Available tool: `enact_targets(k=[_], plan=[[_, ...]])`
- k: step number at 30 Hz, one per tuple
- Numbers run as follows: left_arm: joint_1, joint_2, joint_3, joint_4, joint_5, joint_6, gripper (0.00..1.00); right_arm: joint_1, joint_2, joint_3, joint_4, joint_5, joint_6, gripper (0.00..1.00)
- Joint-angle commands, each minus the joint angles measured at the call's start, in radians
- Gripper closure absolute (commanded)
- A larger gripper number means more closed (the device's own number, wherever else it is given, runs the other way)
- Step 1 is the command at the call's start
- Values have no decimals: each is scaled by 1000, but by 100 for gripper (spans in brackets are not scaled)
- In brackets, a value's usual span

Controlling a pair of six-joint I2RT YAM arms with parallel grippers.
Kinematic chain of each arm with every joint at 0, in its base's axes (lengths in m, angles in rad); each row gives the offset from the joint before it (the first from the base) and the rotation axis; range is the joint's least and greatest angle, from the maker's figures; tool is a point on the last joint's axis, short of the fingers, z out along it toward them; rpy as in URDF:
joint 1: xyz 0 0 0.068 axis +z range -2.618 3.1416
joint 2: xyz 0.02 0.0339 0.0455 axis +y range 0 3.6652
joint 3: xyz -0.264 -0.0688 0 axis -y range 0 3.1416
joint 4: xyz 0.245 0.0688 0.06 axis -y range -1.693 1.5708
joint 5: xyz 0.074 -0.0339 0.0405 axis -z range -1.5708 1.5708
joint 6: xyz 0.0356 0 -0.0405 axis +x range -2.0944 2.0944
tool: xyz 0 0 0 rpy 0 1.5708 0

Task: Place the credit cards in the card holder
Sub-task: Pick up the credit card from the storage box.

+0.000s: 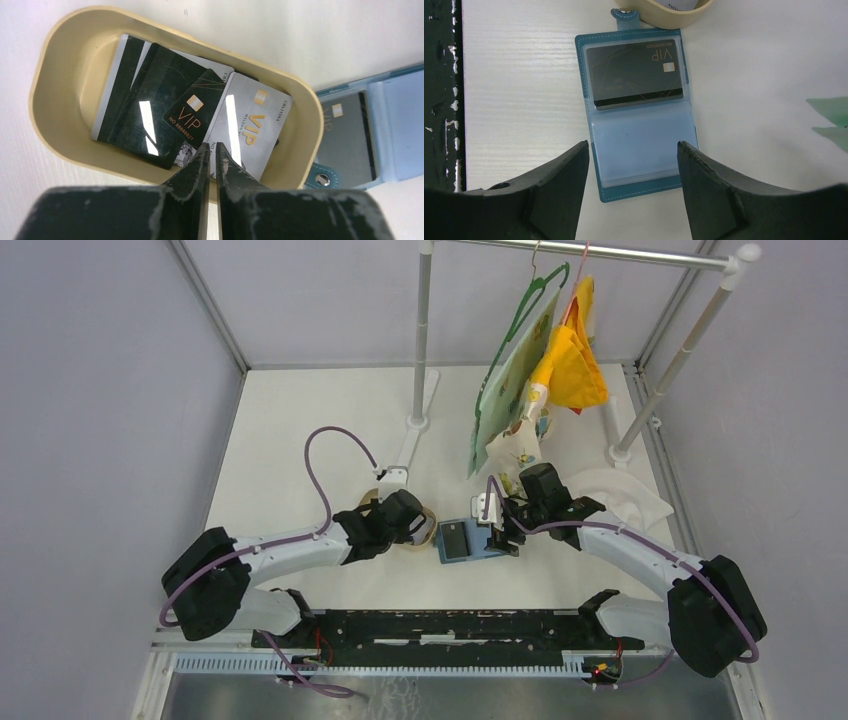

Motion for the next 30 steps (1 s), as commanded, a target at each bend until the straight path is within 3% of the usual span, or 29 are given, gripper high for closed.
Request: enact_targets(k=[1, 10, 20, 24, 26, 30], plan=[[15, 45, 22, 45, 15, 25, 87, 4, -12, -8, 30, 4, 0, 29], [25, 50, 25, -49, -5, -33, 90, 4, -19, -8, 23, -13, 2, 29], [50, -97, -58, -183, 9, -195, 91, 4, -26, -11, 18, -23, 0, 29], [48, -175, -93, -174, 39, -192, 91, 4, -23, -14, 18, -31, 2, 29], [48, -214, -88, -136, 55, -146, 86, 4, -20, -15, 20, -43, 4, 29], [50, -216, -17, -75, 81, -52, 63, 3, -5, -16, 20, -73, 14, 29]])
